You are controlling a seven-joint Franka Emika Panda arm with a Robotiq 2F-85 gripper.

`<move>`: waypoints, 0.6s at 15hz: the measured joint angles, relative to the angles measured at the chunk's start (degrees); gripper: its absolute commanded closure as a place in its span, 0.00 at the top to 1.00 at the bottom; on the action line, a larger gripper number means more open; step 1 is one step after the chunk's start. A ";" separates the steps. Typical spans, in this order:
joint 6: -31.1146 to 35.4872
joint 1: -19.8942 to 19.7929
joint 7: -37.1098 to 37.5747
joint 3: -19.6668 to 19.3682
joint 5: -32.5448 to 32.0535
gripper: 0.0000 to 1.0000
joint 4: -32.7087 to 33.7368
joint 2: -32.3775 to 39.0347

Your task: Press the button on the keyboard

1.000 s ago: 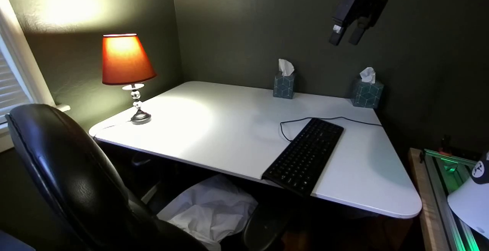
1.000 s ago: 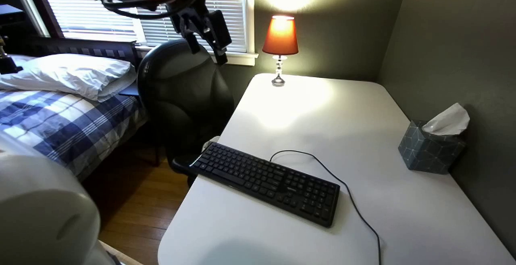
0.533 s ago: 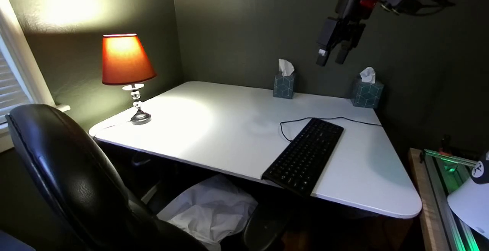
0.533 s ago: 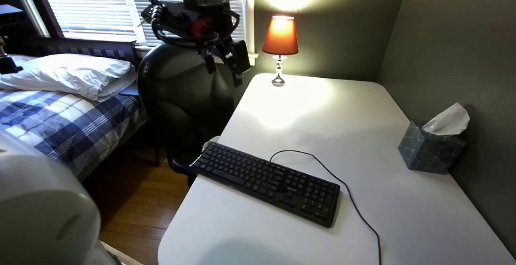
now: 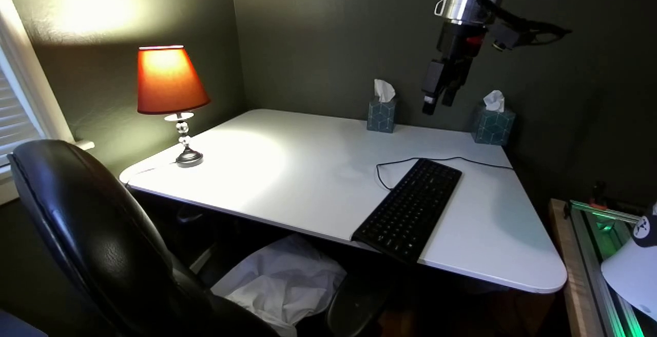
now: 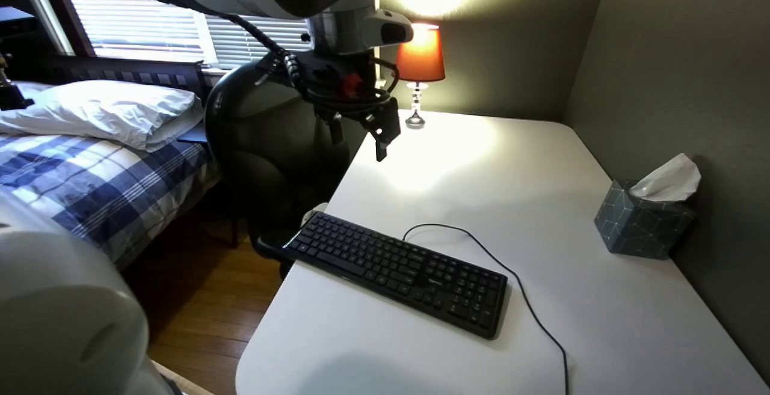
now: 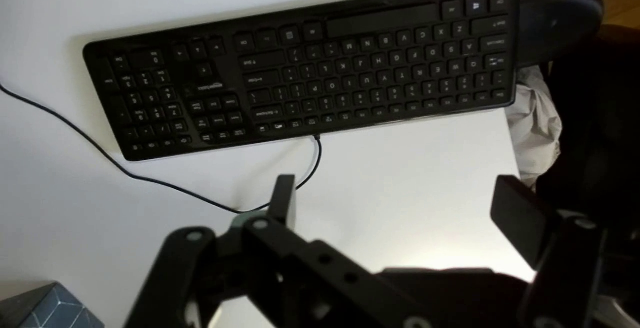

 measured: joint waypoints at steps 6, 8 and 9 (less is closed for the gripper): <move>0.25 -0.10 -0.20 -0.11 -0.10 1.00 0.36 0.54; 0.25 -0.14 -0.20 -0.11 -0.11 1.00 0.40 0.61; 0.25 -0.17 -0.19 -0.11 -0.27 1.00 0.49 0.94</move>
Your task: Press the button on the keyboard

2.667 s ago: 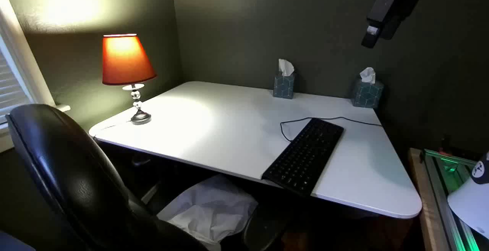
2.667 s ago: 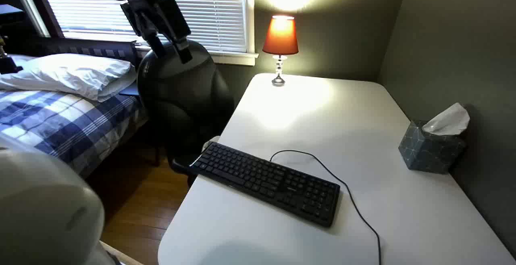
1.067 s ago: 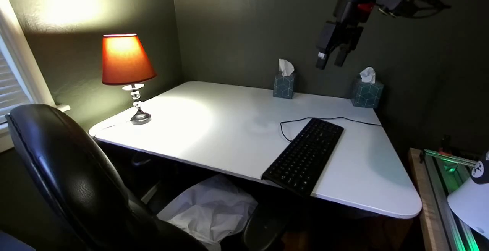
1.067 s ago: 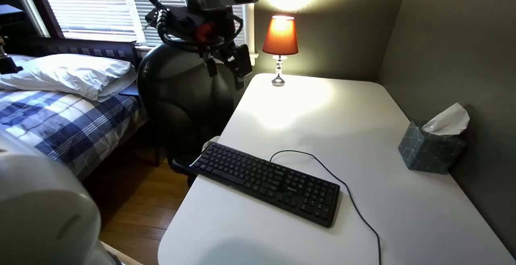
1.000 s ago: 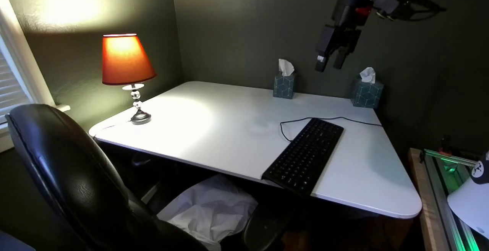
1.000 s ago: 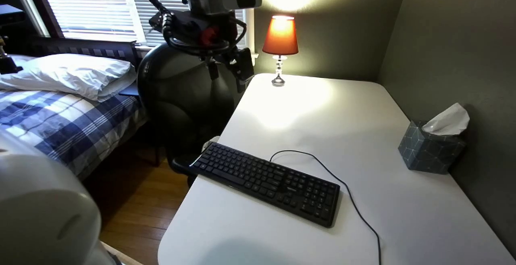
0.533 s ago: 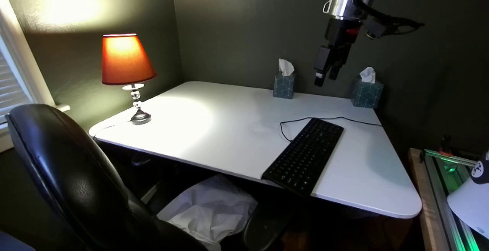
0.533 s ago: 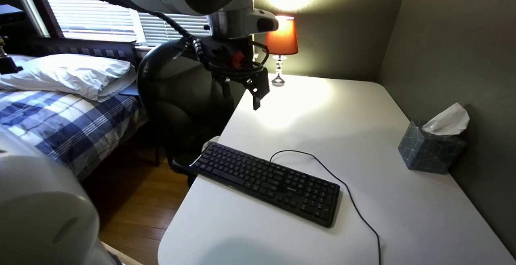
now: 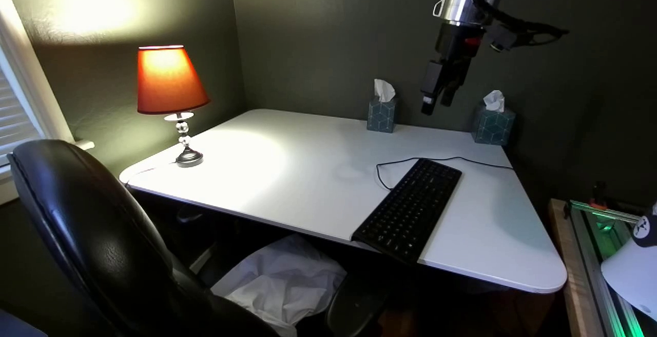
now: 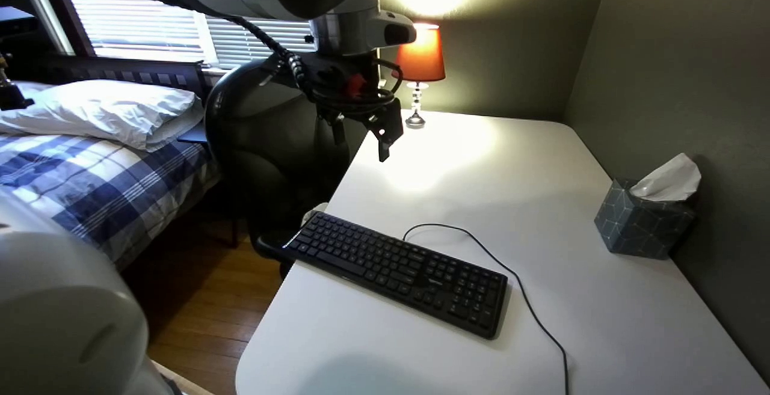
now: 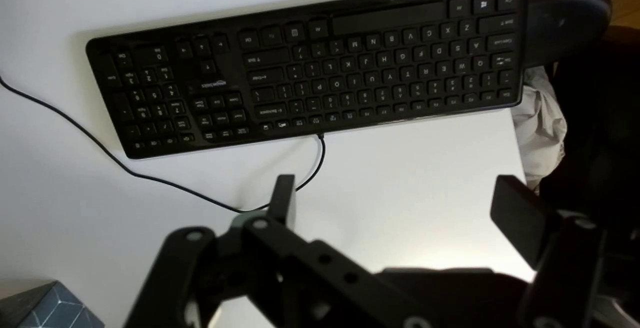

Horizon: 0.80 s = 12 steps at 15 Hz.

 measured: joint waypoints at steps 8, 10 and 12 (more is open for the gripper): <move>6.57 -0.05 -0.02 0.01 -2.77 1.00 1.74 10.19; 8.57 -0.09 0.04 0.02 -3.94 0.74 2.40 13.16; 9.92 -0.08 0.04 0.02 -4.78 0.58 3.27 16.05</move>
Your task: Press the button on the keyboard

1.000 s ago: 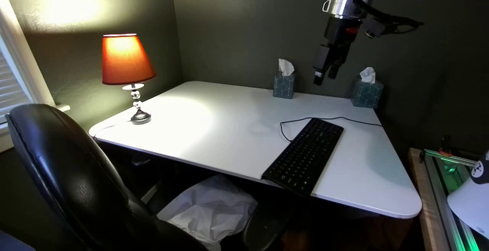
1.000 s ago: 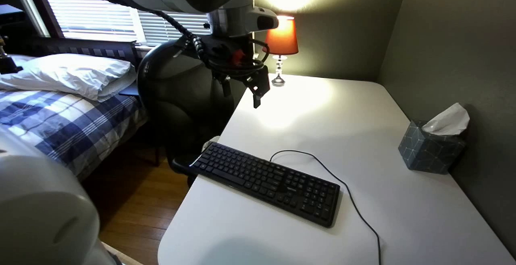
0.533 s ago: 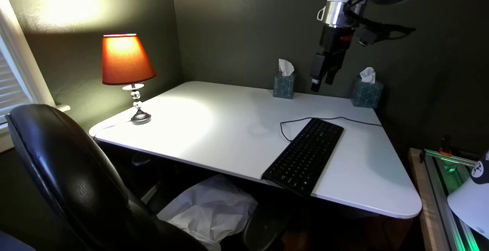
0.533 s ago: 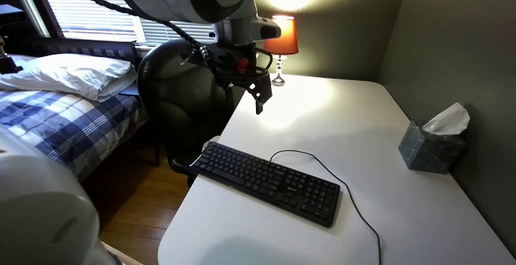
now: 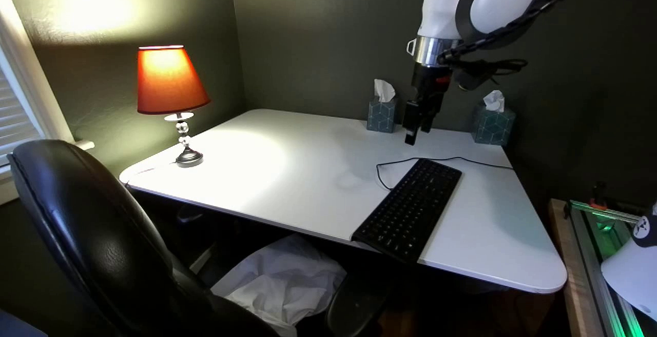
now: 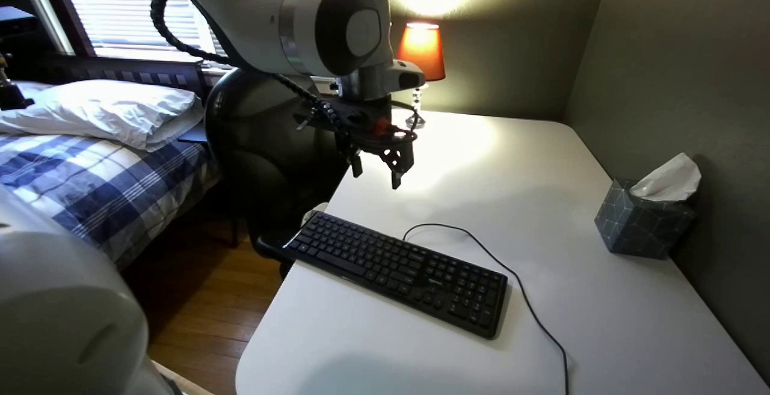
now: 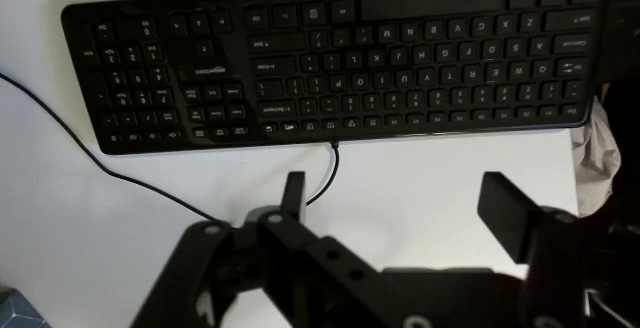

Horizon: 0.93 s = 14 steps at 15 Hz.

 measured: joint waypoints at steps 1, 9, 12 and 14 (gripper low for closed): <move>0.46 0.02 0.00 0.00 -0.24 0.49 0.46 1.37; 0.74 0.06 -0.32 -0.27 -0.52 0.00 4.31 10.92; 0.77 0.06 -1.46 -0.76 -0.43 0.00 5.42 13.90; 0.78 0.06 -2.33 -1.15 -0.28 0.00 6.12 15.66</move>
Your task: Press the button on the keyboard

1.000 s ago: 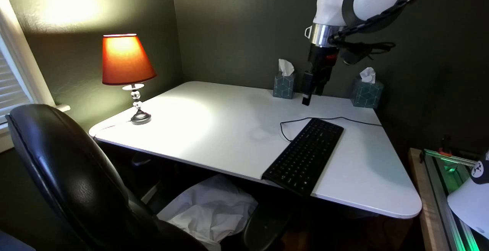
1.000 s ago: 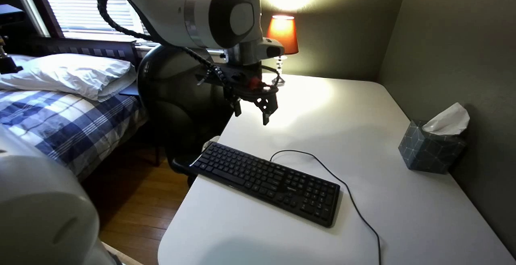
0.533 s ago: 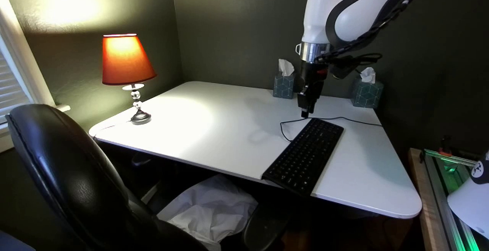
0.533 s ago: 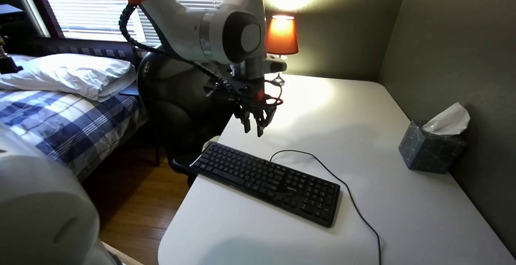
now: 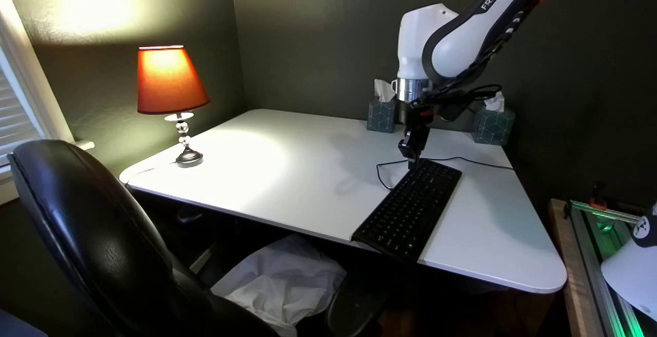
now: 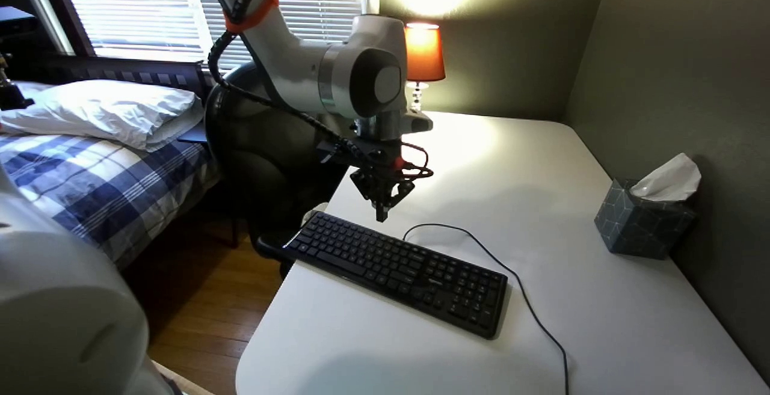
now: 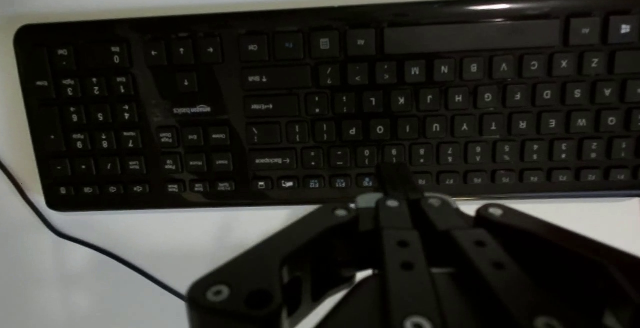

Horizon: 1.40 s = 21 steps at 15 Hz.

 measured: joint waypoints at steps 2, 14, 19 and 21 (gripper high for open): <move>0.01 0.00 -0.58 -0.36 0.07 0.00 0.68 1.66; 0.01 -0.06 -8.50 -0.86 5.82 0.00 6.07 10.50; 0.01 -0.41 -11.52 -0.85 7.75 0.00 8.38 13.24; 0.01 -0.58 -12.19 -0.84 7.98 0.00 9.13 14.18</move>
